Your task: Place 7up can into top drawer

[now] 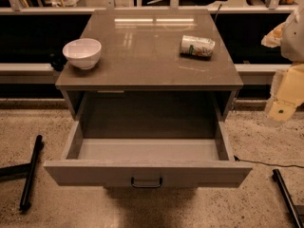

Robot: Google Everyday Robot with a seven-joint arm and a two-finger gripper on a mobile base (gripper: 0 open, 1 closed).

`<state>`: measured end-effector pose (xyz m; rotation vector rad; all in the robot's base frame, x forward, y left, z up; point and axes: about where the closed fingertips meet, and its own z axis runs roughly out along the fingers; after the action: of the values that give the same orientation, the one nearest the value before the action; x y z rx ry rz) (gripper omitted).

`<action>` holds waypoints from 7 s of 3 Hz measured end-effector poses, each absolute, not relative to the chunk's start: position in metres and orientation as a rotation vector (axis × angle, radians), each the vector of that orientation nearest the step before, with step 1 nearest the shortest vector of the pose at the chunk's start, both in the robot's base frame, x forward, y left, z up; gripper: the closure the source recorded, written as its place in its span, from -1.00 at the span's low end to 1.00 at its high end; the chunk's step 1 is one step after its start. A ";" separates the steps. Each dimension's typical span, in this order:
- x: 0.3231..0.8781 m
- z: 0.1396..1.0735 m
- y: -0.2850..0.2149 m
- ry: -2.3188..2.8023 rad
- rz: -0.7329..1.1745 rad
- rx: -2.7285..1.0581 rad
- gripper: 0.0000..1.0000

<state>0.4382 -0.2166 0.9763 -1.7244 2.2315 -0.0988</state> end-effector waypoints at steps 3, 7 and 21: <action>0.497 0.965 -0.209 2.196 -0.023 -1.579 -1.00; 0.641 0.904 -0.196 2.055 0.076 -1.511 -1.00; 0.633 0.913 -0.101 1.961 0.383 -1.389 1.00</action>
Offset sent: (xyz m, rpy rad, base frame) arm 0.0540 0.0034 -0.0049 0.1248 -0.0375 -0.0363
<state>0.6330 -0.1008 0.9130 -1.3892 1.9613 0.3830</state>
